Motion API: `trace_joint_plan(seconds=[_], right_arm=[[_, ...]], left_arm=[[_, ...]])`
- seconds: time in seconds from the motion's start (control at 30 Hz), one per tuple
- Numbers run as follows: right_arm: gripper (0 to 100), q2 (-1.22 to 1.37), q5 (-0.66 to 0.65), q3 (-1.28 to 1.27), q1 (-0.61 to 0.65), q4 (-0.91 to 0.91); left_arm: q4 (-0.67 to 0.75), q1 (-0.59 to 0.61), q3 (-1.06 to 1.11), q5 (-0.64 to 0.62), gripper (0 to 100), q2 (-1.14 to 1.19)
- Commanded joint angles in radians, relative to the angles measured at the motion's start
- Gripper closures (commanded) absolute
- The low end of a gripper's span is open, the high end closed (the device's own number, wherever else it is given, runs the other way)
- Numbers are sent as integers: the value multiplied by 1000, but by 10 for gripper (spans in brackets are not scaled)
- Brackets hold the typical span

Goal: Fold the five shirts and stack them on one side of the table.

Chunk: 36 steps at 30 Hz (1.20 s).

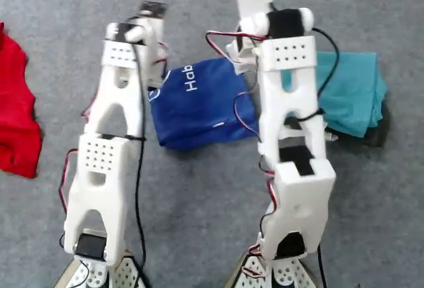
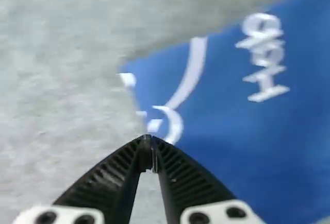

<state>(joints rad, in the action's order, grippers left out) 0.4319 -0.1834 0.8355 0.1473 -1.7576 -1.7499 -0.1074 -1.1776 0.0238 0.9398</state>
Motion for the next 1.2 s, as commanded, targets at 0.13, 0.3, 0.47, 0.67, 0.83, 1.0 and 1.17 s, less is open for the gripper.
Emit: trace_joint_plan(seconds=[0.13,0.3,0.47,0.67,0.83,1.0,1.17], right_arm=[[982,-234,46,-351,-31,-6],[981,-269,46,-550,-57,51],[979,-272,72,-599,-68,112],[891,-265,308,-602,31,133],[685,-263,462,-602,86,206],[655,-171,588,-595,94,272],[652,-12,720,-593,95,339]], left_arm=[[80,-41,101,-2,970,18],[130,67,107,-5,970,118],[69,110,8,0,970,121],[-9,56,-194,0,971,121],[-11,51,-268,0,971,120],[-11,114,-280,-2,970,120],[-11,209,-271,23,970,104]])
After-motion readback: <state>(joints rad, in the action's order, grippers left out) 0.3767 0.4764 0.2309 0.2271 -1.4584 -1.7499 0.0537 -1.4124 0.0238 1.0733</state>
